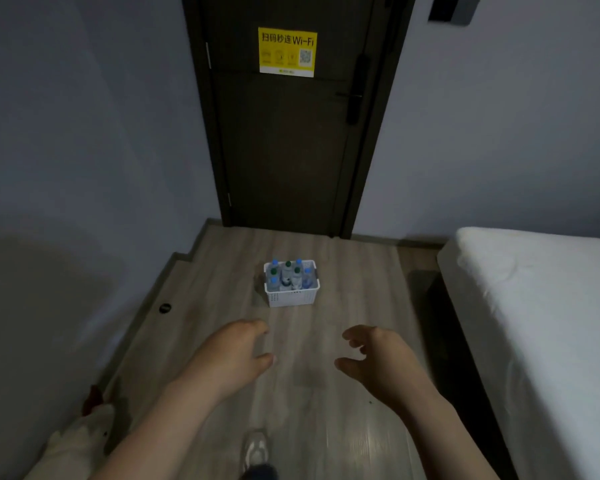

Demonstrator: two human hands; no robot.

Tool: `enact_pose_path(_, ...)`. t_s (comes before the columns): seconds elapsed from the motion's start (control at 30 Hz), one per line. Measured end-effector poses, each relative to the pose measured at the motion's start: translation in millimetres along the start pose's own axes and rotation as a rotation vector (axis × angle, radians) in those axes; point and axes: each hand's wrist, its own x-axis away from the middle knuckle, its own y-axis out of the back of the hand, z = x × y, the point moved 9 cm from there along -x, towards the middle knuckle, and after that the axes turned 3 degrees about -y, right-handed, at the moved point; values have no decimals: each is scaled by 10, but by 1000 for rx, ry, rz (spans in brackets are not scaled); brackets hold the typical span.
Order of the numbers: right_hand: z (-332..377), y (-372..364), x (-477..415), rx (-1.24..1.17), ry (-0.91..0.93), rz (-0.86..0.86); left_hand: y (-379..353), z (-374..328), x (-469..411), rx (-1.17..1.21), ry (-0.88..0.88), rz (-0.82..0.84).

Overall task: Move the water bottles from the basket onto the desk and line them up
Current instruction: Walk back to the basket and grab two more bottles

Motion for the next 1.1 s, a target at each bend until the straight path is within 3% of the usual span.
enact_pose_path(0.57, 288, 293, -2810, 9, -49, 59, 813, 588, -2725, 52, -17, 28)
enact_pose_path(1.1, 43, 687, -5283, 69, 58, 156, 918, 736, -4873, 136, 138, 11)
